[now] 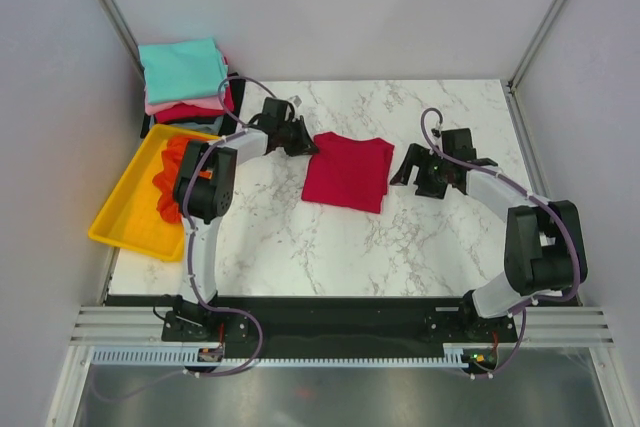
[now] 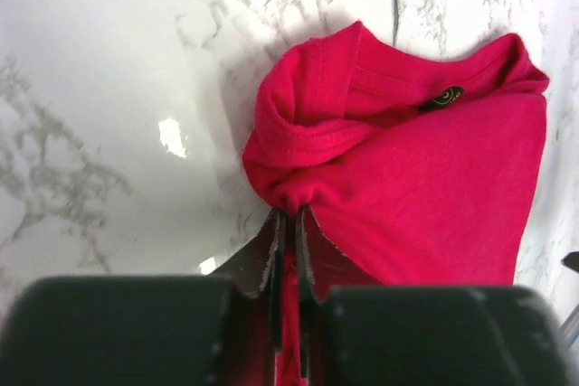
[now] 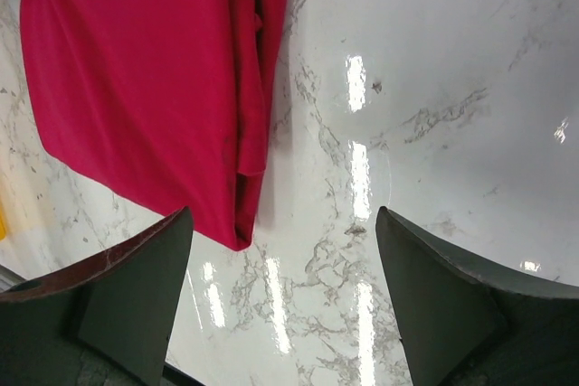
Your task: Fold and stack the t-shirts
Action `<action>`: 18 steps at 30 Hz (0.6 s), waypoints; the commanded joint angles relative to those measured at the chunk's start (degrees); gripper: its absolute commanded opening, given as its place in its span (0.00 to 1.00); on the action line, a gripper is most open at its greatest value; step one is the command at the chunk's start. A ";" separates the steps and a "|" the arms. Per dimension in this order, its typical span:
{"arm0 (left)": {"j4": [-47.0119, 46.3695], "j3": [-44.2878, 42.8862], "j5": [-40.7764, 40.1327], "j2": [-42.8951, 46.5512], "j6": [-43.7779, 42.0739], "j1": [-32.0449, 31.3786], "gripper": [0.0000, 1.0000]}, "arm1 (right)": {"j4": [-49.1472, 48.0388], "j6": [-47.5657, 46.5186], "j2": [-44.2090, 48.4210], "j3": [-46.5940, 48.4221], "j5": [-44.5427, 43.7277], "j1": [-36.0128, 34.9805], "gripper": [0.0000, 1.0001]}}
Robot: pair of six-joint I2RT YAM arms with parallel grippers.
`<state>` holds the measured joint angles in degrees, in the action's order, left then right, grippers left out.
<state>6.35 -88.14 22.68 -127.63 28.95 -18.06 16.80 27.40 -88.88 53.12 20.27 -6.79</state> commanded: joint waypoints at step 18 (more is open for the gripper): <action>16.75 -17.94 3.25 0.28 -10.13 1.37 0.07 | -4.76 -0.06 3.45 -3.29 4.25 -0.07 0.90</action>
<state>17.69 -102.10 25.65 -130.89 24.43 -17.41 13.91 27.44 -88.20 49.93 22.96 -6.79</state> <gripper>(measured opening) 0.044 0.899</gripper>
